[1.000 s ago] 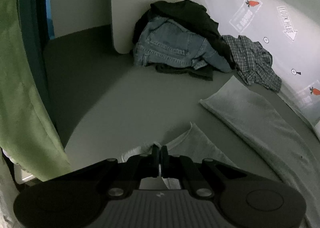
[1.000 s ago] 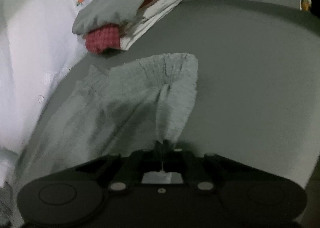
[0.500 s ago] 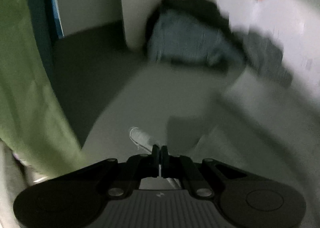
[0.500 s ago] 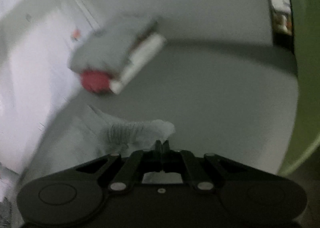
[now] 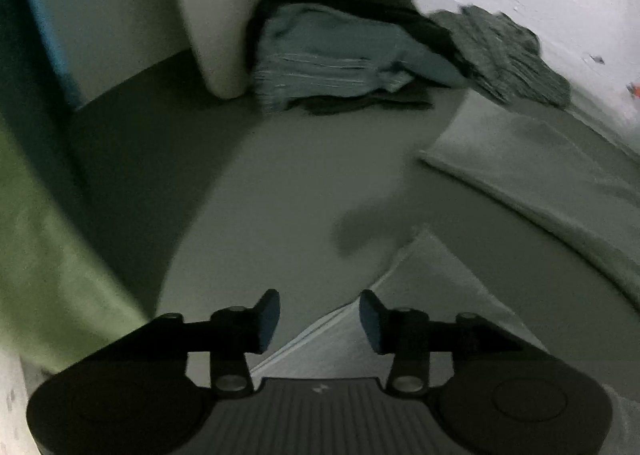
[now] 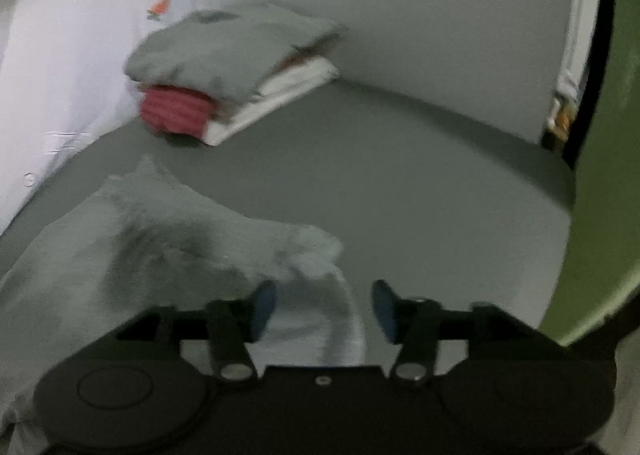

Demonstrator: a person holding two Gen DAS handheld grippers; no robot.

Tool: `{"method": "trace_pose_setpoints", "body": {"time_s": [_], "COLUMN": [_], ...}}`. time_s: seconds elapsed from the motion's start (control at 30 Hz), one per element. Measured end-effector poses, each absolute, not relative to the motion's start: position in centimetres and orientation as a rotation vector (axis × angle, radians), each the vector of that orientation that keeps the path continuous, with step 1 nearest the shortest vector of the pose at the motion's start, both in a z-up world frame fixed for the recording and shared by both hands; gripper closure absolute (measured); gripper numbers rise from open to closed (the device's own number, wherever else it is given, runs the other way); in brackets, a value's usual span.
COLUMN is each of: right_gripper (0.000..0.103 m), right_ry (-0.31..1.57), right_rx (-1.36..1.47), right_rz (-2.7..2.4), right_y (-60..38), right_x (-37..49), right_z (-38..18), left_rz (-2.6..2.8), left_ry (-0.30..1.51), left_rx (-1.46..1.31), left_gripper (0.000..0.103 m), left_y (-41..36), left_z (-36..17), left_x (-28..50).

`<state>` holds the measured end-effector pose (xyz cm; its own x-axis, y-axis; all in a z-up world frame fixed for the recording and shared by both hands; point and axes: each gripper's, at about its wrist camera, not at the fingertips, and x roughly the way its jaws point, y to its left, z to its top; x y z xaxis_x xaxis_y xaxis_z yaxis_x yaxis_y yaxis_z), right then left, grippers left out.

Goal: Fold clothes
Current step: 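Lay the sweatpants flat on the table and open both grippers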

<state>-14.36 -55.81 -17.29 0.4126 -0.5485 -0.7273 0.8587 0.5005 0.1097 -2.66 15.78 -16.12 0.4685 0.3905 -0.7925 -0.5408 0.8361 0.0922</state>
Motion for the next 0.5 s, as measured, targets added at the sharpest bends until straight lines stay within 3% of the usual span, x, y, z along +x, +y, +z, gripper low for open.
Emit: {"method": "trace_pose_setpoints", "body": {"time_s": [0.1, 0.17, 0.27, 0.5], "right_gripper": [0.013, 0.009, 0.007, 0.005], "right_ry": [0.667, 0.676, 0.698, 0.759], "right_rx": [0.517, 0.506, 0.496, 0.488], "right_rz": [-0.855, -0.814, -0.793, -0.770], "right_y": [-53.6, -51.8, -48.8, -43.0], "right_x": [-13.0, -12.1, -11.0, -9.8], "right_z": [-16.8, -16.7, -16.8, -17.6], "left_rz": [0.499, 0.434, 0.371, 0.289], "left_ry": [0.932, 0.948, 0.978, 1.033], "left_rx": [-0.175, -0.173, -0.144, -0.195], "left_gripper": [0.042, 0.038, 0.032, 0.033], "left_y": [15.2, 15.1, 15.4, 18.0], "left_z": [-17.1, -18.0, -19.7, -23.0], "left_x": [-0.4, 1.2, 3.5, 6.6]}}
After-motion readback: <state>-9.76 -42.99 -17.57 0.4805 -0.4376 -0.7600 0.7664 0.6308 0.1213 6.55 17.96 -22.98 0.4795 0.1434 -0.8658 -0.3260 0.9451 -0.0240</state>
